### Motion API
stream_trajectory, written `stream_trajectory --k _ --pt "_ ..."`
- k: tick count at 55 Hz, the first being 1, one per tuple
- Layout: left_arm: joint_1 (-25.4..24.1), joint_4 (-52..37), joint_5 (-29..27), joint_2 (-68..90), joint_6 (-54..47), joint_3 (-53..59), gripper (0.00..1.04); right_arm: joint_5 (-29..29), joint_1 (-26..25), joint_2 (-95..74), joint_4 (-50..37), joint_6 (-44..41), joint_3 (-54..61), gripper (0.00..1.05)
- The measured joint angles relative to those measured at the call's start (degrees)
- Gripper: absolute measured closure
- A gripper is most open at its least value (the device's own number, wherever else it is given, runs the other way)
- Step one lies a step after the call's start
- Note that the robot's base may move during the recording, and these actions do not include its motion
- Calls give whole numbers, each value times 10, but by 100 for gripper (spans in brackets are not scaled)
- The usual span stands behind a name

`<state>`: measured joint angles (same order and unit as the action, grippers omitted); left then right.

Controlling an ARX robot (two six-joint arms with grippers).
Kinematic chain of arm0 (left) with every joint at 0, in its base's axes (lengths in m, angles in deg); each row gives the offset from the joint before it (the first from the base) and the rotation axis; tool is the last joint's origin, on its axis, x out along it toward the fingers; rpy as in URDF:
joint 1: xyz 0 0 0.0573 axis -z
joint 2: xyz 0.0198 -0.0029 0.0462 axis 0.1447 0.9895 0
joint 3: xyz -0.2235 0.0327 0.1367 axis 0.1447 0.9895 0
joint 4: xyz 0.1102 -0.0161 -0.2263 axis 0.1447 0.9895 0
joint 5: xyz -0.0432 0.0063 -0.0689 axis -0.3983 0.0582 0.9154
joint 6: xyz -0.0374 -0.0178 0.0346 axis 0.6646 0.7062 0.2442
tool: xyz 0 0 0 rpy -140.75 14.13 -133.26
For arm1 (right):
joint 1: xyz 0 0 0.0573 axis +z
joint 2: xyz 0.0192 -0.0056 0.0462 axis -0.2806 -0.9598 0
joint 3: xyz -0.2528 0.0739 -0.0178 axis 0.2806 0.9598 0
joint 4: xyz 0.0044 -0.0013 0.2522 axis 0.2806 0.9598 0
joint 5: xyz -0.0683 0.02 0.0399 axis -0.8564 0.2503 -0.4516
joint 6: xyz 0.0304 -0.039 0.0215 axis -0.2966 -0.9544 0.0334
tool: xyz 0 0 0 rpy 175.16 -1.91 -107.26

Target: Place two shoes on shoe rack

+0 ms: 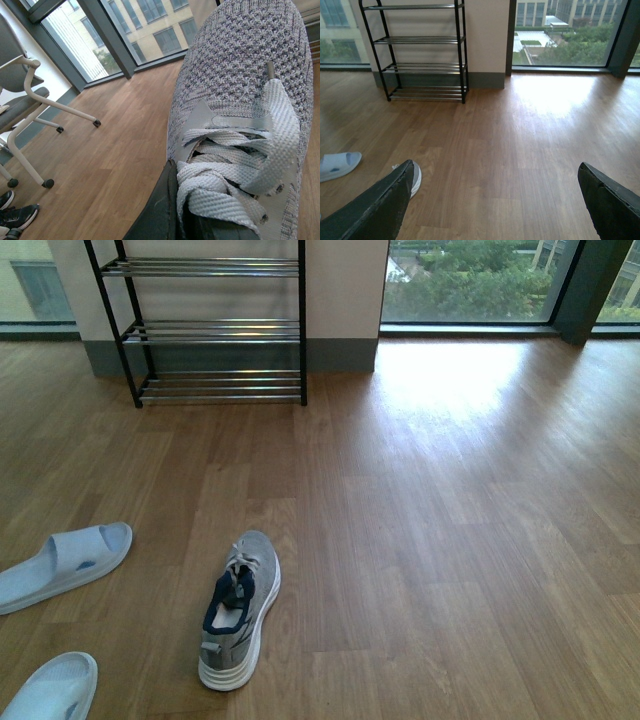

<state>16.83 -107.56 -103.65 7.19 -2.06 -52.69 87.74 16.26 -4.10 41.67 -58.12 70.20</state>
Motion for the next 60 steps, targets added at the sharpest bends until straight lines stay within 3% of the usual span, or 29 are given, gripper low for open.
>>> stream_trajectory --k 60 --pt "2 0 -5 0 -5 2 103 4 0 -1 0 0 0 9"
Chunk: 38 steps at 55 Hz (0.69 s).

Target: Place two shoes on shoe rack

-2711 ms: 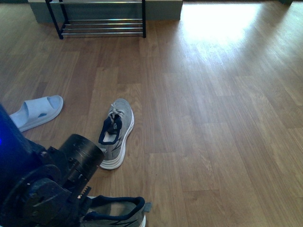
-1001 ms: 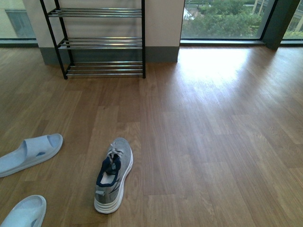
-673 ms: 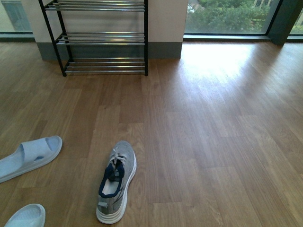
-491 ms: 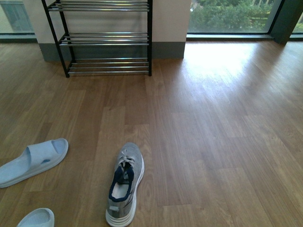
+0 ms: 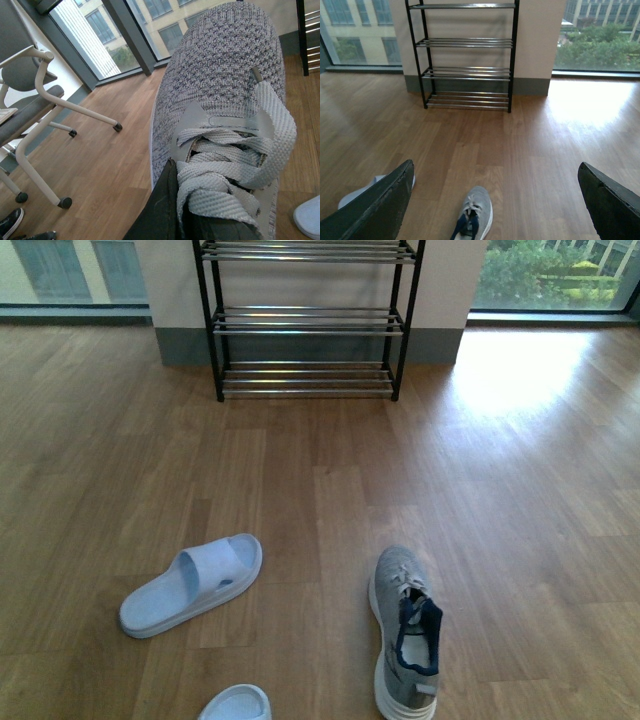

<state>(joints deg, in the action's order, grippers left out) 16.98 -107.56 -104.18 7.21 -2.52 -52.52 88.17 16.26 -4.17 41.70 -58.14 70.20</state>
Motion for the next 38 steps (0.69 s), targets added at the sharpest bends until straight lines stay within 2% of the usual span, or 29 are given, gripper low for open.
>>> stream_trajectory --k 38 --pt "0 0 5 0 0 0 103 -3 0 0 0 0 0 9"
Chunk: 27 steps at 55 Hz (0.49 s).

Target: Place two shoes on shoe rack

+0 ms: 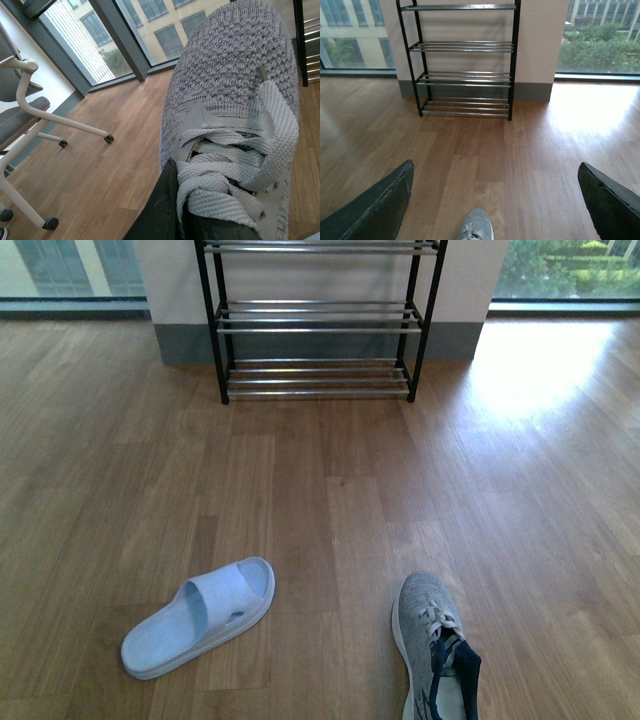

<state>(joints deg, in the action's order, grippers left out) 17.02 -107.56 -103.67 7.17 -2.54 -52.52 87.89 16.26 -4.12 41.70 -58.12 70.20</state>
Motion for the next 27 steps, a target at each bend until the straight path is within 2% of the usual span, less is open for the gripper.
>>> stream_trajectory --k 14,20,23,27 --pt "0 0 2 1 0 0 103 0 0 0 0 0 0 9" --pt "0 0 0 1 0 0 103 -43 17 -46 31 2 -9 9" --pt "0 0 0 1 0 0 103 -34 18 -123 -10 -2 -10 9" --pt "0 0 0 1 0 0 103 -4 6 -322 -156 -15 -26 9"
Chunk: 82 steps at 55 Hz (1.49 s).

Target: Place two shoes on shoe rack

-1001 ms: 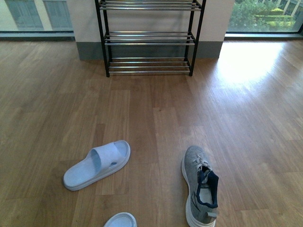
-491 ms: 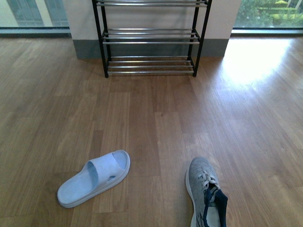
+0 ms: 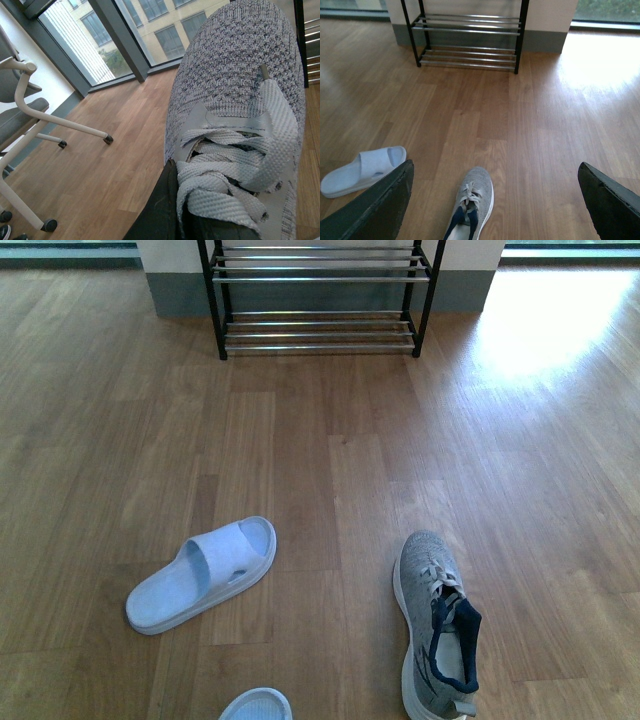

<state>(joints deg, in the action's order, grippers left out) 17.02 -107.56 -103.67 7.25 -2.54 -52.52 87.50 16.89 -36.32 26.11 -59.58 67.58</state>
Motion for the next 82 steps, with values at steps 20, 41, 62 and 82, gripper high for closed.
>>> stream_trajectory --k 20,41,62,82 --pt "0 0 0 0 0 0 103 70 -8 -741 -205 -19 -175 9" --pt "0 0 0 0 0 0 103 71 -17 -969 -254 5 -273 9" --pt "0 0 0 0 0 0 103 68 -96 -1130 -266 32 -387 9" --pt "0 0 0 0 0 0 103 106 -86 -1148 -260 96 -419 9"
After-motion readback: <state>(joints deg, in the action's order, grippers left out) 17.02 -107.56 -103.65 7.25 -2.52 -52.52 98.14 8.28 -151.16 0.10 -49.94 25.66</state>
